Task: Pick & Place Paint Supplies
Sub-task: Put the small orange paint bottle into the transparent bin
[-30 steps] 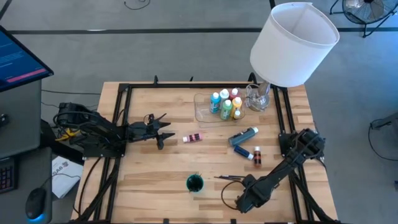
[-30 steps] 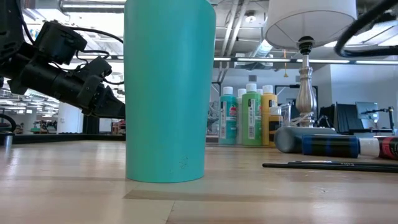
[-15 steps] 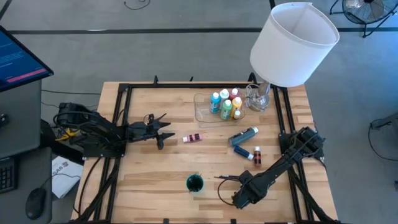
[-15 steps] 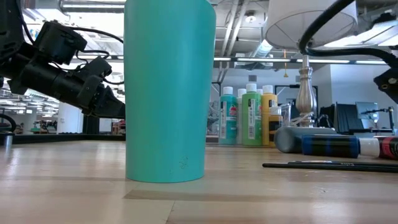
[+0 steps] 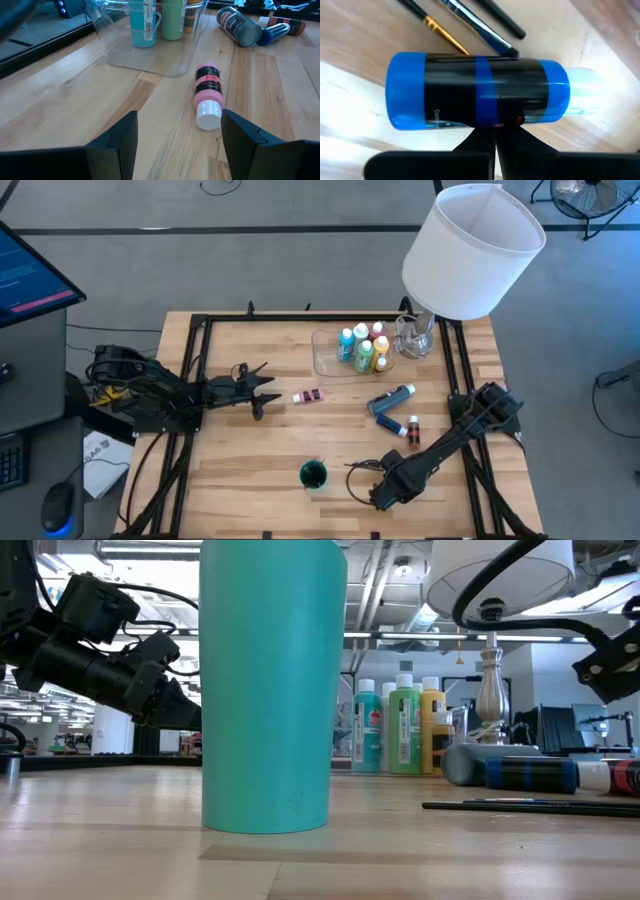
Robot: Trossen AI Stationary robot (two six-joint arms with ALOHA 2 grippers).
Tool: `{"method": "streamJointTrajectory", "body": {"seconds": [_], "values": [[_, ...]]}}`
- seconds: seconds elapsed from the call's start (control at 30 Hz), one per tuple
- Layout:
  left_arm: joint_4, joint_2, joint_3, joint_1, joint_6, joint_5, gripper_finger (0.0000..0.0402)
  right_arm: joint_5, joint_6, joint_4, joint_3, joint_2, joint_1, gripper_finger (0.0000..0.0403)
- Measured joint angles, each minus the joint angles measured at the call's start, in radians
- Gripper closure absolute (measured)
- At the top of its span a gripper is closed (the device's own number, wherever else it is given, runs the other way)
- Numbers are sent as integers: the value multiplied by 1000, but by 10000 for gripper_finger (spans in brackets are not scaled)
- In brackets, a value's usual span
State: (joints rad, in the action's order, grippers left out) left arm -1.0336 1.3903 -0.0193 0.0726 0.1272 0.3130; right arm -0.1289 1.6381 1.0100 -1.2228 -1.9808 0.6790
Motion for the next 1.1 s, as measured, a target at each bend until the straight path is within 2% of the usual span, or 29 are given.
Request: {"method": "streamJointTrajectory", "body": {"seconds": [0.47, 1.1], "values": [[0, 0, 0, 0, 0, 0, 215, 52, -15, 4, 1, 0, -40, 403], [0, 0, 0, 0, -18, 0, 215, 174, 106, 3, 1, 0, -65, 403]]}}
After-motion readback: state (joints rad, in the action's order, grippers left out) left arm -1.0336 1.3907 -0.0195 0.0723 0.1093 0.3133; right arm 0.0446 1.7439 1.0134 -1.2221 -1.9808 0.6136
